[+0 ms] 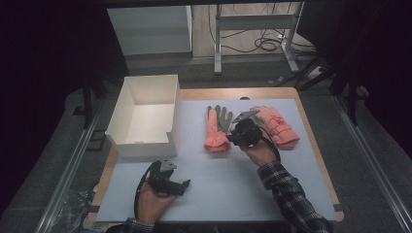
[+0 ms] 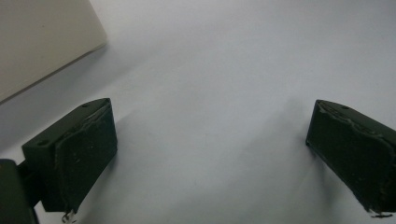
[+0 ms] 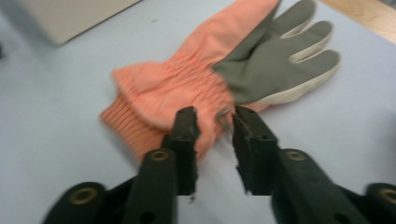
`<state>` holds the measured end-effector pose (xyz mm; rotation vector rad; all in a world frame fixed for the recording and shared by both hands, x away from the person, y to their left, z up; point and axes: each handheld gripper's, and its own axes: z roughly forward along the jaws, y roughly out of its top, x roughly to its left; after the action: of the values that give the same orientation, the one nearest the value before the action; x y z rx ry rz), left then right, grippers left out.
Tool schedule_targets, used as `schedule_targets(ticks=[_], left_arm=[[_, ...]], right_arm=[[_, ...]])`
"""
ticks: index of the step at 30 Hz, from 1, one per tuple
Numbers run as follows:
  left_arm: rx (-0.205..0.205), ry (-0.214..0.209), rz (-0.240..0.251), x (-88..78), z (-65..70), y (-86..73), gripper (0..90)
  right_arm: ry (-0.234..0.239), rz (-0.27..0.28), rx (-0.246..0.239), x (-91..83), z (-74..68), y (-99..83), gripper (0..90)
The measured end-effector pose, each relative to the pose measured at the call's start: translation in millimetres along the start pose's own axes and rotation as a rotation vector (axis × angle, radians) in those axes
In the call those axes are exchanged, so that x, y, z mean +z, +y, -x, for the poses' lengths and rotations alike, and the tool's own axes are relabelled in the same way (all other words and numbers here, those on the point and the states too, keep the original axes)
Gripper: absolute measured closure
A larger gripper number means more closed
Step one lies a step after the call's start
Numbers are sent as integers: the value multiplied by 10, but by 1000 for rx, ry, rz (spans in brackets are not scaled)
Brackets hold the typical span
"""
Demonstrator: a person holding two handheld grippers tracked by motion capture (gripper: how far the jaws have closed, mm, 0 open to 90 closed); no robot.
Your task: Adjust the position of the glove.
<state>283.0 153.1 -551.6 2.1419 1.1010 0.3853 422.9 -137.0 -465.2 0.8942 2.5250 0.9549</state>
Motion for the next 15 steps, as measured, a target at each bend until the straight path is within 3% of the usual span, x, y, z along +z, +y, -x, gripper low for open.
schedule_targets(ticks=[4,5,6,11,12,15], left_arm=[[0,-1,1,1,-1,0,20],[0,-1,1,1,-1,0,20],[-1,0,1,0,0,0,20],[-2,-1,2,1,1,-1,20],[-2,-1,2,1,1,-1,20],[0,0,1,0,0,0,20]], right_arm=[[-34,3,87,258,84,179,498],[-34,3,87,258,84,179,498],[-56,1,126,373,130,220,459],[-94,-27,181,562,200,251,441],[-89,-59,212,667,220,234,457],[-75,-69,229,710,218,210,525]])
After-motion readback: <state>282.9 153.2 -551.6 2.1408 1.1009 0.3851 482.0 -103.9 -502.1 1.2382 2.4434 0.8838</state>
